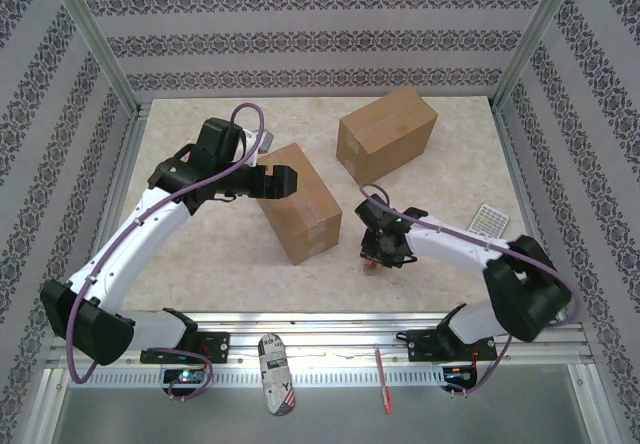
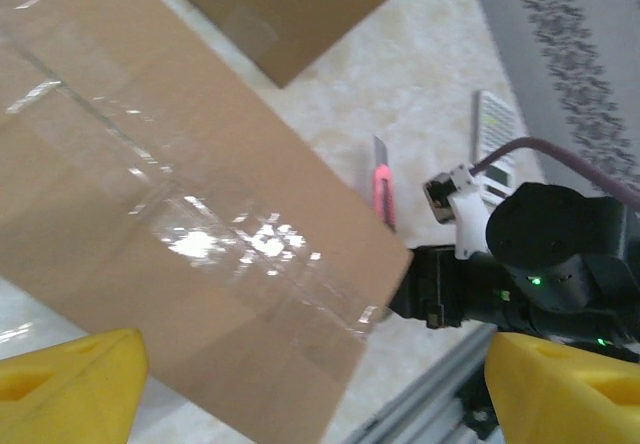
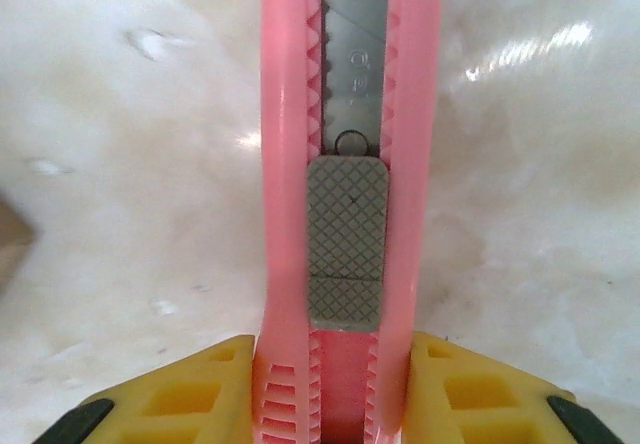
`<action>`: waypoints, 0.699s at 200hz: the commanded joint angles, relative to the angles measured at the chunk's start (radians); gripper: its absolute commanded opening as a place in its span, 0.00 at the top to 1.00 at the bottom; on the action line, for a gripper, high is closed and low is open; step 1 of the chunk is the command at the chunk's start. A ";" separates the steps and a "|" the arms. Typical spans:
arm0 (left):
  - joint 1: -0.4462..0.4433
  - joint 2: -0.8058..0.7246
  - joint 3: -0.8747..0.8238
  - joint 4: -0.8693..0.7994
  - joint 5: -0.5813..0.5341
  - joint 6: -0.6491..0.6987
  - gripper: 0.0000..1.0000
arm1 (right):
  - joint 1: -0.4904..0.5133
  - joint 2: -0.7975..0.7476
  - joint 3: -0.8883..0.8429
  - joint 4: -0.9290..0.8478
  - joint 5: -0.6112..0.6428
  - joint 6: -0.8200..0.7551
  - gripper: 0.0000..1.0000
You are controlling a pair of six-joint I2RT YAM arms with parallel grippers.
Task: Unpack the express box
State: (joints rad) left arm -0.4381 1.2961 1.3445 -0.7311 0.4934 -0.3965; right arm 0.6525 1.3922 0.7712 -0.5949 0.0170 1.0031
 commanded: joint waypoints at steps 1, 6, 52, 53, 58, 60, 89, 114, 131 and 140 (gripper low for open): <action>-0.016 -0.035 -0.021 0.106 0.154 -0.013 0.12 | 0.008 -0.134 0.017 -0.065 0.078 -0.077 0.70; -0.019 -0.036 -0.025 0.122 0.172 -0.019 0.12 | 0.006 -0.161 0.021 -0.079 0.086 -0.092 0.71; -0.053 0.008 -0.001 0.188 0.230 -0.047 0.12 | 0.006 -0.407 0.091 -0.134 0.044 -0.330 0.72; -0.054 0.010 0.001 0.188 0.231 -0.047 0.12 | 0.006 -0.411 0.093 -0.134 0.043 -0.335 0.72; -0.059 0.021 0.011 0.189 0.229 -0.047 0.12 | 0.006 -0.429 0.104 -0.135 0.029 -0.362 0.72; -0.060 0.027 0.015 0.188 0.229 -0.047 0.12 | 0.006 -0.437 0.108 -0.135 0.024 -0.373 0.71; -0.109 0.104 0.081 0.192 0.228 -0.045 0.12 | 0.006 -0.498 0.166 -0.124 -0.072 -0.493 0.71; -0.154 0.166 0.136 0.211 0.204 -0.059 0.15 | 0.008 -0.494 0.209 -0.103 -0.147 -0.545 0.71; -0.176 0.186 0.150 0.256 0.192 -0.080 0.16 | 0.008 -0.481 0.226 -0.078 -0.188 -0.559 0.71; -0.184 0.191 0.151 0.283 0.194 -0.096 0.16 | 0.008 -0.474 0.232 -0.062 -0.207 -0.562 0.71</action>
State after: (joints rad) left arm -0.5957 1.4796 1.4582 -0.5461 0.6949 -0.4503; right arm 0.6525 0.9028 0.9684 -0.6983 -0.1001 0.5110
